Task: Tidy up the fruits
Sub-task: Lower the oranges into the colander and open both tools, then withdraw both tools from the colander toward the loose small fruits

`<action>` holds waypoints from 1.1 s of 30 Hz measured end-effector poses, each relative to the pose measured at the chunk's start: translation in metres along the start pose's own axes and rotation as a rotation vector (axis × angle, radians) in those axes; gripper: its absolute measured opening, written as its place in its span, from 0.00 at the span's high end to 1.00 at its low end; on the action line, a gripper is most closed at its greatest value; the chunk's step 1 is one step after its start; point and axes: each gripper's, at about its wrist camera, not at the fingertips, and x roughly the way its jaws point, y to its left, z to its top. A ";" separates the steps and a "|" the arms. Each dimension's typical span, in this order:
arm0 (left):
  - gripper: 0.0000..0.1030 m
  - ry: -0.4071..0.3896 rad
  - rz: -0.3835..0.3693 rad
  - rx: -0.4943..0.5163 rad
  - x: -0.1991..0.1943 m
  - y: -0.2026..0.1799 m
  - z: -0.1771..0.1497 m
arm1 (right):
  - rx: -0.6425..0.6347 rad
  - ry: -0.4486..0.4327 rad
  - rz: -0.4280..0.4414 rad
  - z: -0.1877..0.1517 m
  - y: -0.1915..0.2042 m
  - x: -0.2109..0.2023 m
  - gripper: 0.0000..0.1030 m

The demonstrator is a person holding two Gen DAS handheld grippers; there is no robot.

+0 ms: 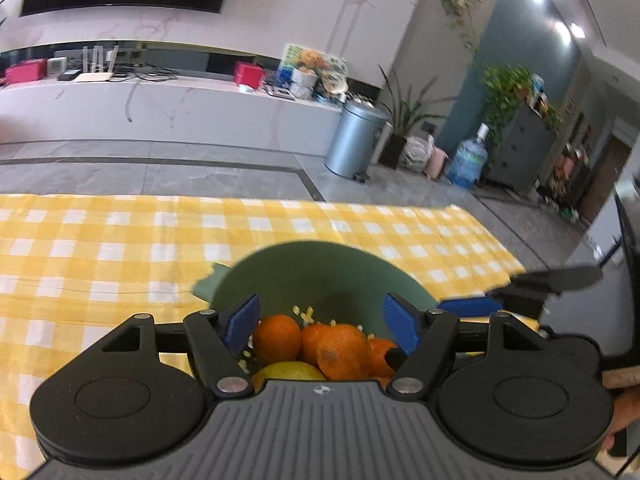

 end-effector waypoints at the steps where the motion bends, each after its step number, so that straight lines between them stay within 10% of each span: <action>1: 0.20 -0.005 0.007 -0.009 -0.002 0.002 0.001 | 0.016 -0.009 0.013 0.000 -0.001 -0.003 0.40; 12: 0.23 0.015 0.118 -0.038 -0.014 0.022 -0.009 | 0.079 -0.026 0.174 0.006 0.025 0.006 0.70; 20: 0.24 0.025 0.128 -0.046 -0.017 0.027 -0.013 | 0.068 0.034 0.014 0.001 0.022 0.038 0.72; 33: 0.24 0.028 0.147 0.013 -0.029 0.016 -0.025 | 0.220 -0.029 0.156 -0.015 0.000 0.012 0.70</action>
